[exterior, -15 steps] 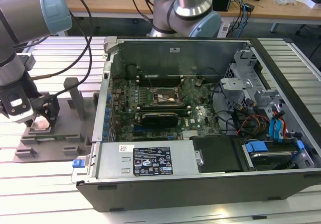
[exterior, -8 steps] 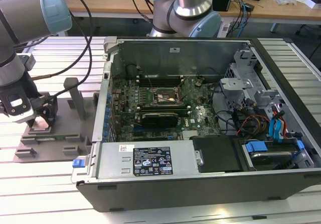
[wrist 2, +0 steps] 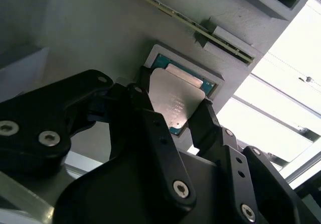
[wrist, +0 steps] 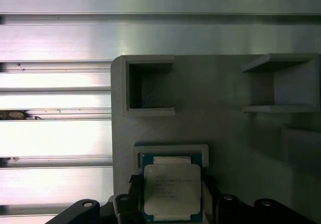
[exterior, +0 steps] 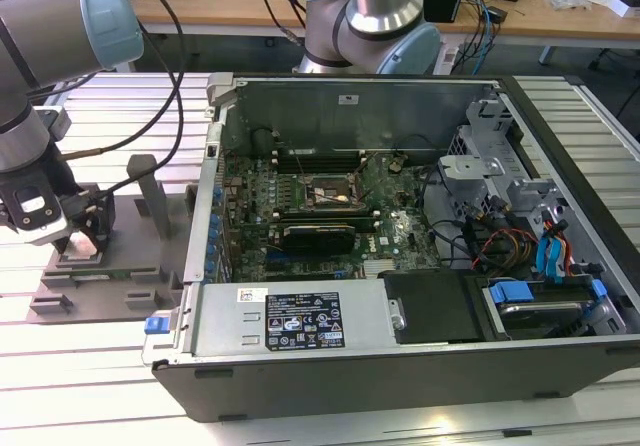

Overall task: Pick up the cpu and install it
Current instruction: 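Pick up the cpu and move it towards the insertion slot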

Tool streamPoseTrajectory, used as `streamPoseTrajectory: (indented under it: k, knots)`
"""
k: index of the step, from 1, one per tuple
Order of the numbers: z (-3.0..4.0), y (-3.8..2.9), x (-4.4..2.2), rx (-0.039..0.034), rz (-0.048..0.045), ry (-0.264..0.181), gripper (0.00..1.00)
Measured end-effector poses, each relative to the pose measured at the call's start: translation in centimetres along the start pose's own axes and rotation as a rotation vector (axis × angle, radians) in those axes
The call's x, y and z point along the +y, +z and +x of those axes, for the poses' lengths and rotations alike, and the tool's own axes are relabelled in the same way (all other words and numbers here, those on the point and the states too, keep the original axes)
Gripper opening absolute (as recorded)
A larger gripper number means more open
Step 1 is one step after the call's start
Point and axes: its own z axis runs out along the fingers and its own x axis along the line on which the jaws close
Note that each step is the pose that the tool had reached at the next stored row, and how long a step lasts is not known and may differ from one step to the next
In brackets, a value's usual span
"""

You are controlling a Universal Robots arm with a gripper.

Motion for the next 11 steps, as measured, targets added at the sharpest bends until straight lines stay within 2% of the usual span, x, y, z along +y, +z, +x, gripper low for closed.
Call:
streamPoseTrajectory:
  k: [3, 4, 11]
  knots:
    - [-0.01, -0.08, 0.01, -0.0007, -0.0005, 0.000, 0.55]
    - [-0.01, -0.45, 0.00, -0.0001, -0.0002, 0.000, 0.55]
    - [-0.05, -1.59, 0.00, -0.0001, -0.0001, 0.000, 0.55]
